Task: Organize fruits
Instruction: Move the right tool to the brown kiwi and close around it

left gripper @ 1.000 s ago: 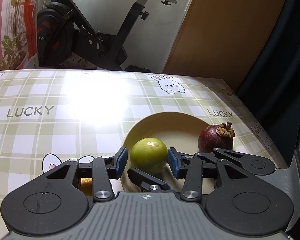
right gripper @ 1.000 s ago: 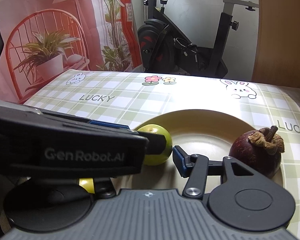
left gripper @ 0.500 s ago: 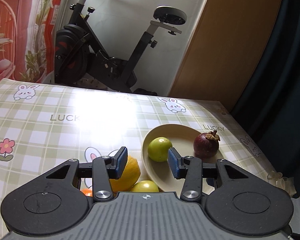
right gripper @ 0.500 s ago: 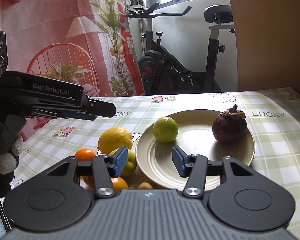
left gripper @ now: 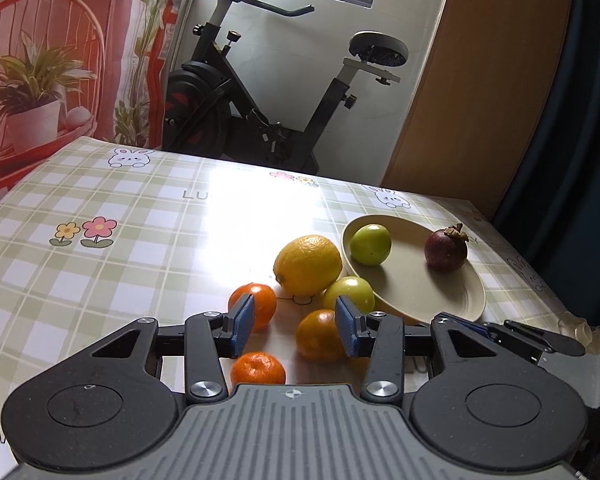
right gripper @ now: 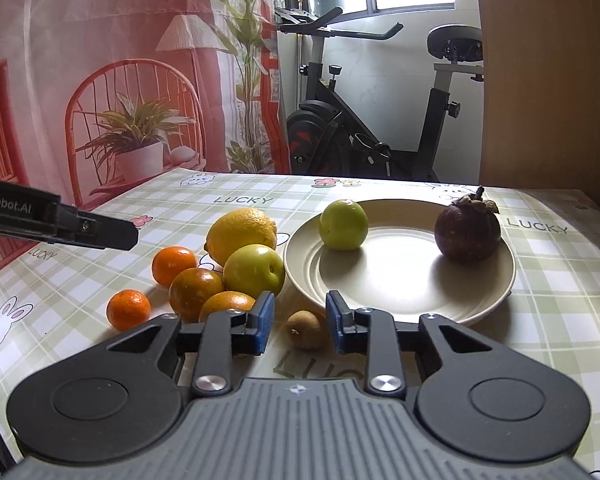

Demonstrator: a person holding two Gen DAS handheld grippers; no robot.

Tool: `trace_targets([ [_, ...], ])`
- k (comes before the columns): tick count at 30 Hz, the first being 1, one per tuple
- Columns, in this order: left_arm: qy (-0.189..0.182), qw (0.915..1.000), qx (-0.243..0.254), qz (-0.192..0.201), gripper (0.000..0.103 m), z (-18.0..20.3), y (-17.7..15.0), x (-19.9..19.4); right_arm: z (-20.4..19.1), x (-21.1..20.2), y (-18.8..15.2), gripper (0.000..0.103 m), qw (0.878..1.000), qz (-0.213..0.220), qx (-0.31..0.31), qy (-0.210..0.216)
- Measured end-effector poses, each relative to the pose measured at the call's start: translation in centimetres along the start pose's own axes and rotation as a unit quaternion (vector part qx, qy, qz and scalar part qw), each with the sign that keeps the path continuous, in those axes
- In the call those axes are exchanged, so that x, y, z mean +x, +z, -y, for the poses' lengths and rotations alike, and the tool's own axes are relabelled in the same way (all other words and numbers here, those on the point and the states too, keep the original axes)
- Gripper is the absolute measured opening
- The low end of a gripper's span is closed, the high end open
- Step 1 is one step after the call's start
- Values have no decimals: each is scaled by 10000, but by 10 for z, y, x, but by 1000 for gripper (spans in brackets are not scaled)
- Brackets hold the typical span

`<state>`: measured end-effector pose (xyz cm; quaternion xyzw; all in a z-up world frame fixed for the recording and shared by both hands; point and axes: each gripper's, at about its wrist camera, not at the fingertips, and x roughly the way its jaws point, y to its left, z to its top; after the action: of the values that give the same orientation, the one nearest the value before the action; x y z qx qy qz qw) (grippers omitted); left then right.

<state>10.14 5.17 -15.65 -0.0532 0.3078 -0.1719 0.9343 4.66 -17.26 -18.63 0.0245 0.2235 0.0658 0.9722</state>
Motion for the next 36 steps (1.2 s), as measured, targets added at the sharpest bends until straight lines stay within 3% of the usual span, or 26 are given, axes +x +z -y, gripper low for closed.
trace_targets([
  [11, -72, 9998, -129, -115, 46, -6, -25, -6, -6, 9, -5, 31, 9995, -210, -226, -39],
  [19, -111, 9997, -91, -187, 46, -7, -32, -4, -2, -1, -6, 31, 9999, -95, -89, 107],
  [29, -191, 9996, -29, -224, 46, -3, -37, -2, 9, 7, -5, 31, 9984, -411, 387, -7],
  [36, -253, 9993, 1, -266, 46, -1, -40, -2, 8, 21, -2, 31, 9972, -656, 365, 33],
])
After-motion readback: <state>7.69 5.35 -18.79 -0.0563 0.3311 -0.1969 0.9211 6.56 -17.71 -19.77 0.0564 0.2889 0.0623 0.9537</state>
